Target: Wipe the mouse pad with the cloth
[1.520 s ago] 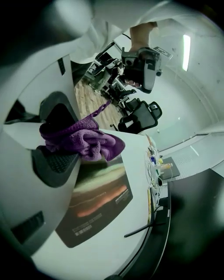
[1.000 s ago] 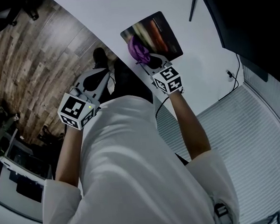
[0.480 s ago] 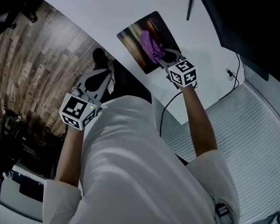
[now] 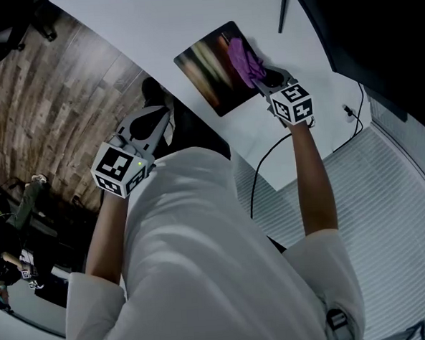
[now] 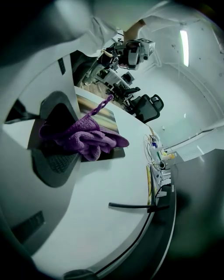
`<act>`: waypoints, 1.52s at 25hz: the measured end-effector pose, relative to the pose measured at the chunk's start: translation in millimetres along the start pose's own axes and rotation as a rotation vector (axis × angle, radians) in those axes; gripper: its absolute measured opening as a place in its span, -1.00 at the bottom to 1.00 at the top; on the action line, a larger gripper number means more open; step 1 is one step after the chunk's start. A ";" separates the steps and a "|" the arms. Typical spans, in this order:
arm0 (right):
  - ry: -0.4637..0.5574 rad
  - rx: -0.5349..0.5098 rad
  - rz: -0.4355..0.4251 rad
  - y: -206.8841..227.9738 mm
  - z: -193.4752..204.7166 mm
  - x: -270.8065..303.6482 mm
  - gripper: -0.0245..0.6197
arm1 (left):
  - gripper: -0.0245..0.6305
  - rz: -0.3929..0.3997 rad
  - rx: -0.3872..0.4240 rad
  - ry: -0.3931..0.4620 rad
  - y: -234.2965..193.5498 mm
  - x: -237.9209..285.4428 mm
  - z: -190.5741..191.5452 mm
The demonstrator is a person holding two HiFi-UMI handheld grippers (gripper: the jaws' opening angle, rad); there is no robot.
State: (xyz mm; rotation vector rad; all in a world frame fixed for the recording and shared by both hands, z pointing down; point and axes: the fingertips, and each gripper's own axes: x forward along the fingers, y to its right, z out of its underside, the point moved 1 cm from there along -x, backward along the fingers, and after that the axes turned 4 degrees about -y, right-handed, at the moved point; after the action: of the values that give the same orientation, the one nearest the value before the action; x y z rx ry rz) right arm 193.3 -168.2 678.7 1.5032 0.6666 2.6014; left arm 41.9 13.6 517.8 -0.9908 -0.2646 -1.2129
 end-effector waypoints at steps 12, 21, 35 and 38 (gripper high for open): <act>0.039 -0.075 0.194 32.3 -43.8 -14.6 -0.50 | -0.86 0.033 0.026 0.000 -14.3 -2.2 -8.9; 0.055 -0.020 0.373 13.9 -68.1 20.8 -0.50 | -0.86 0.105 0.068 -0.018 -55.9 -22.1 -17.9; 0.056 0.027 0.400 -60.9 -76.1 57.8 -0.50 | -0.86 0.170 0.117 -0.064 -115.5 -62.0 -20.1; 0.063 0.046 0.375 -84.2 -80.4 70.8 -0.50 | -0.86 0.180 0.134 -0.072 -127.2 -70.8 -19.3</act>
State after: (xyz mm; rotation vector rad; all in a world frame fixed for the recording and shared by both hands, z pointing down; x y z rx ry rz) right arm 75.7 -100.1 668.2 1.7114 0.4925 2.9318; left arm -101.5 44.2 523.5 -0.9227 -0.3028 -0.9842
